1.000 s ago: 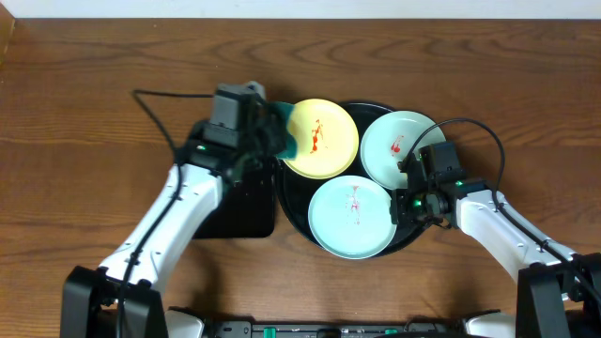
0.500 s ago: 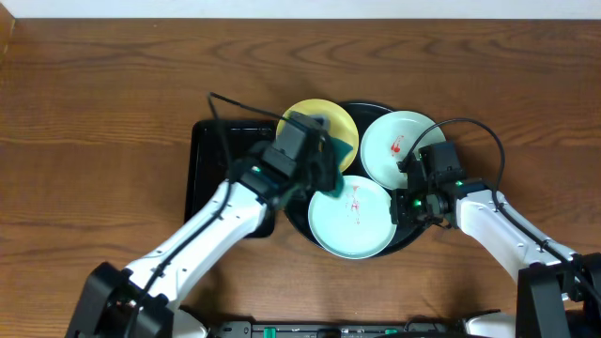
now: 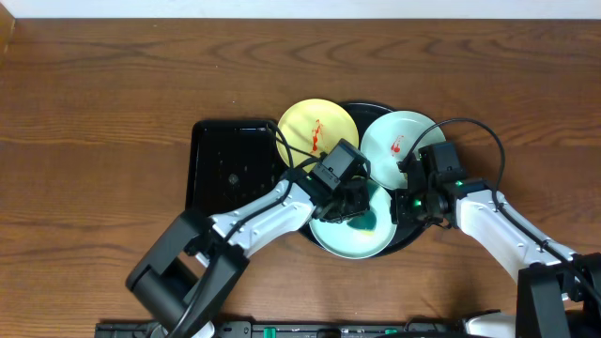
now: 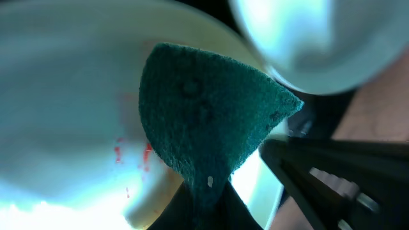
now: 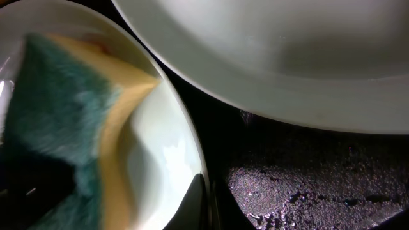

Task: Clean dirty plates on tray and stack at the side
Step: 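Scrub the lower pale green plate with the sponge in the left gripper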

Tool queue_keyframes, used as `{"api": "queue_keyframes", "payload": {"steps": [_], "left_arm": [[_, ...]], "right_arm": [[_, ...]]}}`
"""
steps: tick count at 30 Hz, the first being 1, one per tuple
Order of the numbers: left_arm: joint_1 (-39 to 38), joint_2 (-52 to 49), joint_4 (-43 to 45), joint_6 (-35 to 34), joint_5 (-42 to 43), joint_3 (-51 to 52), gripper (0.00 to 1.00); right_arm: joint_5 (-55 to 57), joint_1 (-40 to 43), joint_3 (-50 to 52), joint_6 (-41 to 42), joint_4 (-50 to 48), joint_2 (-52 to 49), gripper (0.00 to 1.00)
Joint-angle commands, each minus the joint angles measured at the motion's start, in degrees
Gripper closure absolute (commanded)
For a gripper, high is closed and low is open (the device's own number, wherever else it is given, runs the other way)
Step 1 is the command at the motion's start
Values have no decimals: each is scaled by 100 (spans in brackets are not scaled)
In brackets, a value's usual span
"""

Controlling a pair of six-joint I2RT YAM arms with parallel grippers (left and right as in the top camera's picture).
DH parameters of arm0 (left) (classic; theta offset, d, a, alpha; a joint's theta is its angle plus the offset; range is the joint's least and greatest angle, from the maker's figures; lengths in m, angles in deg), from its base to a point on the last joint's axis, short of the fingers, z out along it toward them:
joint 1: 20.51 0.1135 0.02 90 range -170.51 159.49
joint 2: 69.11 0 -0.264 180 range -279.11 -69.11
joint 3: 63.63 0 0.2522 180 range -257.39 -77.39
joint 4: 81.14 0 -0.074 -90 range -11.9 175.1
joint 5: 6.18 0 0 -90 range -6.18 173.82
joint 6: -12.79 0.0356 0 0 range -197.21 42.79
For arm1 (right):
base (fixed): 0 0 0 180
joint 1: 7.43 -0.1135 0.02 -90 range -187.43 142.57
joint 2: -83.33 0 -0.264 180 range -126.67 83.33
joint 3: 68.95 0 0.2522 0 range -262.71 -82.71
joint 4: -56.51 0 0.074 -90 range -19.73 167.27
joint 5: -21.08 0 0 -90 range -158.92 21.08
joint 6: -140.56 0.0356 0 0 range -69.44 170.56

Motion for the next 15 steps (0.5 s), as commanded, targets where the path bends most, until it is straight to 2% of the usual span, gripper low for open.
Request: {"api": "queue_keyframes", "payload": {"steps": [1, 5, 7, 10, 15], "left_arm": [[7, -153, -162, -437, -356, -2, 93], [70, -201, -870, -433, -1648, -2, 93], [164, -199, -1117, -365, -1950, -2, 93], [352, -173, -1150, -55, -1779, -24, 93], [417, 55, -1102, 474, -999, -299, 93]], "right_arm": [[20, -35, 59, 87, 2, -39, 99], [20, -35, 59, 87, 2, -39, 99], [20, -35, 59, 87, 4, -39, 99], [22, -35, 59, 87, 2, -39, 99], [22, -35, 59, 87, 2, -39, 99]]}}
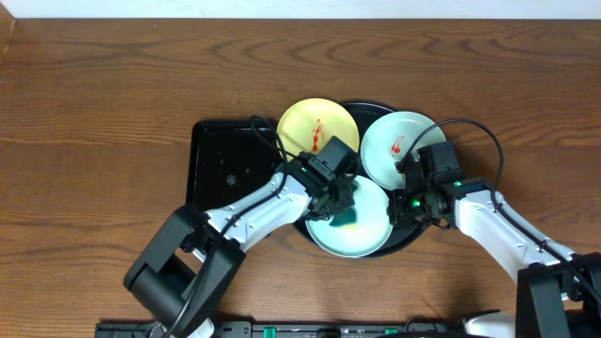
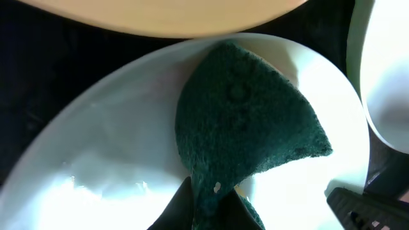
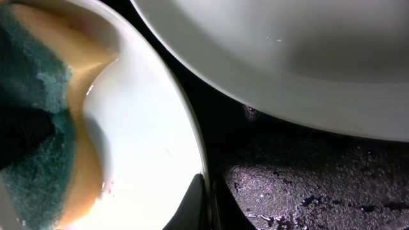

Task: Clean dirty plates on tray and stack at the side
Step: 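Scrub the lower pale green plate with the sponge in the left gripper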

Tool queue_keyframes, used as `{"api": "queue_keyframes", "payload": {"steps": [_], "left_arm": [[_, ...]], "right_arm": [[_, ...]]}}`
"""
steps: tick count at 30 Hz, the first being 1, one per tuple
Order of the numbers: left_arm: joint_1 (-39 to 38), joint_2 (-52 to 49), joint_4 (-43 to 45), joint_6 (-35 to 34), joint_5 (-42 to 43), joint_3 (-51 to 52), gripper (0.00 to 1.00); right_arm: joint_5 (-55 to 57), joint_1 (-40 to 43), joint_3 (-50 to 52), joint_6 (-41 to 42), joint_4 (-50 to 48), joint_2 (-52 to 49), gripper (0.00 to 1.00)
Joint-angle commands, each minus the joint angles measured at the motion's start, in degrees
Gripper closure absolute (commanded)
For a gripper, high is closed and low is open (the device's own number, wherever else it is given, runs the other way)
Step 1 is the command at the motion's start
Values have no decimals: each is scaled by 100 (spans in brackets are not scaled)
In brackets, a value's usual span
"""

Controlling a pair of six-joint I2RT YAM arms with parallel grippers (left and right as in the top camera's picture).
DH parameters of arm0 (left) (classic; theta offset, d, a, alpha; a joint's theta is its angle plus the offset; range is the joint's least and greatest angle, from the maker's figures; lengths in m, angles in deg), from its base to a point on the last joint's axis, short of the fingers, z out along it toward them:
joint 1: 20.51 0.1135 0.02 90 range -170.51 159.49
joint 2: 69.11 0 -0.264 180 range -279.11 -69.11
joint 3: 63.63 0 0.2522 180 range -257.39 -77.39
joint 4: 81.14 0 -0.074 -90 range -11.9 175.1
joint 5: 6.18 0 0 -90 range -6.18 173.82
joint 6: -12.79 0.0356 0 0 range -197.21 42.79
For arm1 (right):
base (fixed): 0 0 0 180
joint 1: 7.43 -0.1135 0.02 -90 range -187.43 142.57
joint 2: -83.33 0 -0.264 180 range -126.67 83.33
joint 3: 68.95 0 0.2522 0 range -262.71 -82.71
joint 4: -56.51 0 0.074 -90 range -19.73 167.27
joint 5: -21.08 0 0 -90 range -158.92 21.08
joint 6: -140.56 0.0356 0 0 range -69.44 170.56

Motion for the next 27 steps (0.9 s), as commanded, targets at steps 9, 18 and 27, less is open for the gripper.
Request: {"api": "queue_keyframes", "payload": {"steps": [9, 18, 27], "left_arm": [[-260, 249, -85, 299, 157, -184, 93], [-835, 111, 90, -319, 153, -184, 93], [-872, -98, -50, -70, -518, -164, 93]], "right_arm": [[151, -9, 46, 48, 20, -37, 99], [151, -9, 46, 48, 24, -37, 99], [151, -9, 46, 48, 22, -37, 99]]}}
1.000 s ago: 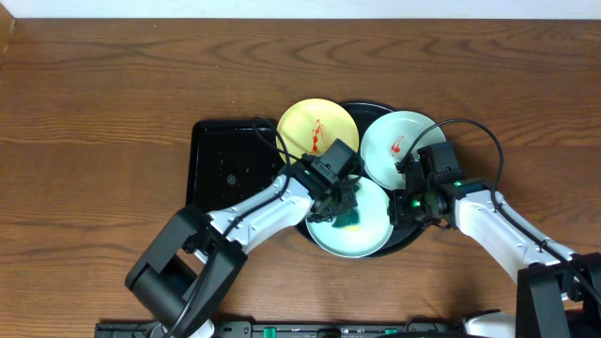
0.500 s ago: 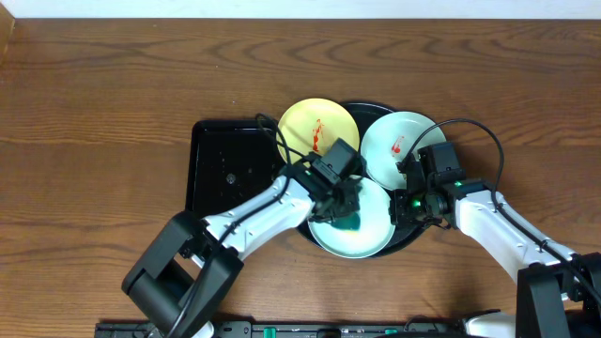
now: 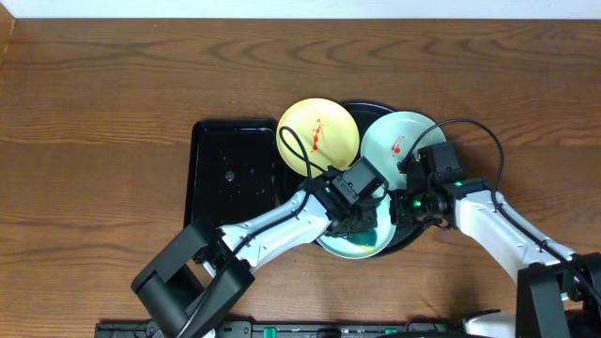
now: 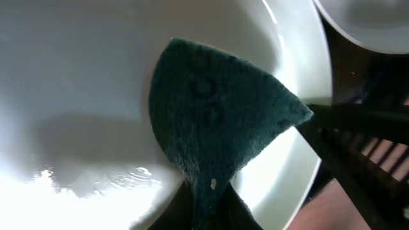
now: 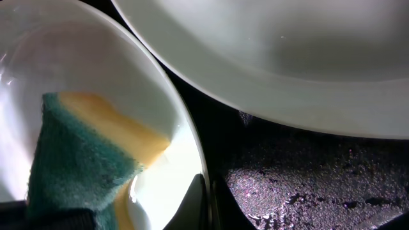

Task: Clean dirty plates on tray and stack at the side
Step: 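Scrub the lower pale green plate with the sponge in the left gripper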

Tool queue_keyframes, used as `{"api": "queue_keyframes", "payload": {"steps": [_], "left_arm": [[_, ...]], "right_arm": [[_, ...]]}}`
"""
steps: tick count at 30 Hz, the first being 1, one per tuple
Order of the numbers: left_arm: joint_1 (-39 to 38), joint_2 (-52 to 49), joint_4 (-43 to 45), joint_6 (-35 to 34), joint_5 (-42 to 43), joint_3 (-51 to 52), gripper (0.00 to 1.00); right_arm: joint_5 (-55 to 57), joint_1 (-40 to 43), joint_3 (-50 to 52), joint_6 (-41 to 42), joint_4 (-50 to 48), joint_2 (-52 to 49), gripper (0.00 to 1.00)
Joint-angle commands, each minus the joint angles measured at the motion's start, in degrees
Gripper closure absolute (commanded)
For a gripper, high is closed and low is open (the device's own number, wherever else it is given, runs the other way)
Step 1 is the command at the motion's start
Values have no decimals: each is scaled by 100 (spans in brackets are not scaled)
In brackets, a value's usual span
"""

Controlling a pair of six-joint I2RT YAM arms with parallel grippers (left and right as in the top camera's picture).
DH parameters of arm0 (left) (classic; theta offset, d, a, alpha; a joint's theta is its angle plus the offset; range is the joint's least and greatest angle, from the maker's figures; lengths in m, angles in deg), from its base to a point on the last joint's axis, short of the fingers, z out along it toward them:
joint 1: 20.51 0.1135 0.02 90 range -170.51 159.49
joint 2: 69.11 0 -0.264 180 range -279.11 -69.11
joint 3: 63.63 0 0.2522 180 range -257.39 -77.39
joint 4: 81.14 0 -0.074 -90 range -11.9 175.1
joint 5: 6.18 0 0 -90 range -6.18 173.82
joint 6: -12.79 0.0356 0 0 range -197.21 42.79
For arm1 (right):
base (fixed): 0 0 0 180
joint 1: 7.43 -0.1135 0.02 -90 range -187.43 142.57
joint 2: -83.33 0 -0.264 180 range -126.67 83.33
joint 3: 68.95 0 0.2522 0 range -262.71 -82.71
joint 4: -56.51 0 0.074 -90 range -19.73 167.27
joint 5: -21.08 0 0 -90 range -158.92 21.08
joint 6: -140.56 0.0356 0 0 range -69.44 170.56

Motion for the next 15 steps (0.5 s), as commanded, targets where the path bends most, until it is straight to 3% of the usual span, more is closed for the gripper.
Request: {"api": "queue_keyframes", "payload": {"steps": [1, 4, 6, 11, 15], "left_arm": [[85, -146, -247, 170, -863, -98, 93], [304, -146, -505, 275, -1716, -98, 93], [485, -136, -501, 638, -1814, -101, 93], [879, 114, -586, 1054, -1725, -116, 93], [1043, 638, -562, 1639, -914, -125, 93]], "right_arm": [[17, -9, 37, 48, 17, -37, 99], [17, -9, 37, 48, 20, -37, 99], [17, -9, 37, 48, 22, -37, 99], [17, -9, 37, 48, 22, -37, 99], [17, -9, 37, 46, 22, -37, 99]]}}
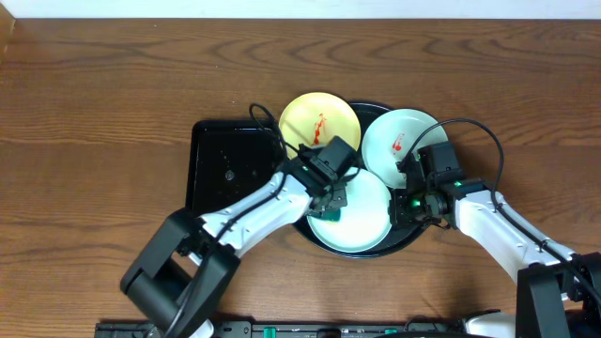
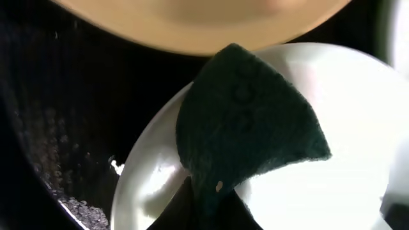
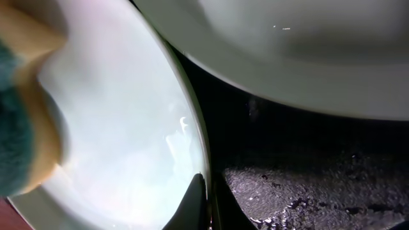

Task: Clean dirty plates on tray and stack at the side
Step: 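Scrub the lower pale green plate with the sponge in the left gripper, then return the sponge to the small black tray with the left gripper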

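Observation:
A pale green plate [image 1: 357,223] lies at the front of the round black tray [image 1: 410,237]. My left gripper [image 1: 331,195] is shut on a green and yellow sponge [image 2: 249,124] pressed on that plate's upper left edge. My right gripper [image 3: 208,198] is shut on the plate's right rim [image 3: 195,137], one finger inside and one outside. Behind it lie a yellow plate [image 1: 319,125] and a second pale green plate [image 1: 402,141], each with red stains.
A rectangular black tray [image 1: 225,164] sits left of the round one on the wooden table [image 1: 113,84]. The left arm reaches across its lower right corner. A black cable loops over the right arm.
My left gripper has moved the sponge from the lower right of the plate to its upper left edge. The right gripper still grips the rim in the same place.
The sponge was pressed on the front plate over red stains, then at the plate's upper middle, then at its lower right, and now at its upper left. No red stains show on this plate now. My right gripper has held the rim throughout.

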Tool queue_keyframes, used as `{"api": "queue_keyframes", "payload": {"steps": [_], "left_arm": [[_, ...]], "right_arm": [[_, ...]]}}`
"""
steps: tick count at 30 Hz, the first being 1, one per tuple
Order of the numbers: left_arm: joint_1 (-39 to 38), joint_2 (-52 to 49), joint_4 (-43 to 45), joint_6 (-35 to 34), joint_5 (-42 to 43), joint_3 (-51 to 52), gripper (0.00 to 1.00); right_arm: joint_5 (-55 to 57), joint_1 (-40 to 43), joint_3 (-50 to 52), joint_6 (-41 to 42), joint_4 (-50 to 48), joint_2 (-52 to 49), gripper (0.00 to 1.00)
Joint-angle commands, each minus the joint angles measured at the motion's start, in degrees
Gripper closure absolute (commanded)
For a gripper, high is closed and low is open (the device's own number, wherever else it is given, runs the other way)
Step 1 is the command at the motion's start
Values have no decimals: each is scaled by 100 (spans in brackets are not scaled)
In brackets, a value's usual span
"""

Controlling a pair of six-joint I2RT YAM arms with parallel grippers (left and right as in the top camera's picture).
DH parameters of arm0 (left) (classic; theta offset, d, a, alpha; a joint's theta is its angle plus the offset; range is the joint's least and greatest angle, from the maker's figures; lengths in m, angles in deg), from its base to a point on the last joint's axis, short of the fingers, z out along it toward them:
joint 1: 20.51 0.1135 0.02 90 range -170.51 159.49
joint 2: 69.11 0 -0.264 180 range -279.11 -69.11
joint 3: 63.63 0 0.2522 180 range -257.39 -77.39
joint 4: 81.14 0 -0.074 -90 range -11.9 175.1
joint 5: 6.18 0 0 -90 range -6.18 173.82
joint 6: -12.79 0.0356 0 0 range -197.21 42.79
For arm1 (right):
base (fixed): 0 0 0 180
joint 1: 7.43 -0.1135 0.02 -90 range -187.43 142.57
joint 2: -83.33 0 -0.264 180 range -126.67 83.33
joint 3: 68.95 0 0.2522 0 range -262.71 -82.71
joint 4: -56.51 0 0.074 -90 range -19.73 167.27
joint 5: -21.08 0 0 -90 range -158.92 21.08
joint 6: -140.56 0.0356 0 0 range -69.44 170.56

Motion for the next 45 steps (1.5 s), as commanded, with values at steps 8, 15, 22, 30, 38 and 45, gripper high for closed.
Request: {"api": "queue_keyframes", "payload": {"steps": [8, 15, 22, 30, 38, 45], "left_arm": [[684, 1869, -378, 1187, 994, -50, 93], [1906, 2192, -866, 1257, 881, -35, 93], [2962, 1722, -955, 2114, 850, 203, 93], [3423, 608, -944, 2382, 848, 205, 93], [3556, 15, -796, 2387, 848, 205, 93], [3556, 2, -704, 2627, 846, 205, 92]], "right_arm": [[57, -9, 39, 4, 42, -37, 79], [48, -11, 192, 4, -52, -37, 73], [-249, -205, 472, 9, -601, -37, 86], [-260, -514, 455, 24, -1034, -35, 99], [162, -514, 260, -4, -1008, 363, 99], [968, -535, 33, -415, -992, 1054, 99]]}}
